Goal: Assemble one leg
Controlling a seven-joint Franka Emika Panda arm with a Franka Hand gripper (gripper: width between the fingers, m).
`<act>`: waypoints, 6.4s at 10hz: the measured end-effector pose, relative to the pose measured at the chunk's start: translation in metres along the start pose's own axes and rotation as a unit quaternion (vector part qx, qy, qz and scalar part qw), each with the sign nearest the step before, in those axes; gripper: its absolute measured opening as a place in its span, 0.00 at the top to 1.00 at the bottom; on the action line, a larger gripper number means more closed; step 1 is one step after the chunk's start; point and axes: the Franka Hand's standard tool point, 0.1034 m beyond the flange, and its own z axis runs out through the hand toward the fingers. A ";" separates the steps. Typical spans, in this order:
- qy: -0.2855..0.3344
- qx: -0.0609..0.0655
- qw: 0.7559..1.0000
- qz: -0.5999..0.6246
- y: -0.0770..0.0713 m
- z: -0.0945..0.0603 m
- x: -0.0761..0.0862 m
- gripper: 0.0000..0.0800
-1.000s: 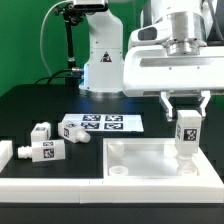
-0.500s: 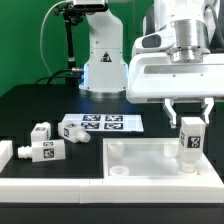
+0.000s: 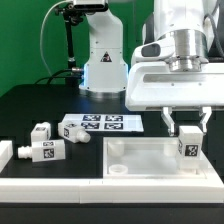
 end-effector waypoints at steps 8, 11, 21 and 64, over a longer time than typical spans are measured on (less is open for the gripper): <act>-0.151 0.014 0.988 0.025 0.004 -0.005 0.013 0.20; -0.249 0.020 0.967 0.050 0.003 -0.003 0.025 0.19; -0.281 -0.002 0.953 0.110 0.003 0.016 0.012 0.65; -0.245 -0.059 0.873 0.417 0.003 0.024 0.016 0.19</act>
Offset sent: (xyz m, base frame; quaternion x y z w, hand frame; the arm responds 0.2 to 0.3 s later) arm 0.0000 0.0000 0.0000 0.0000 0.0000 0.0000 1.0000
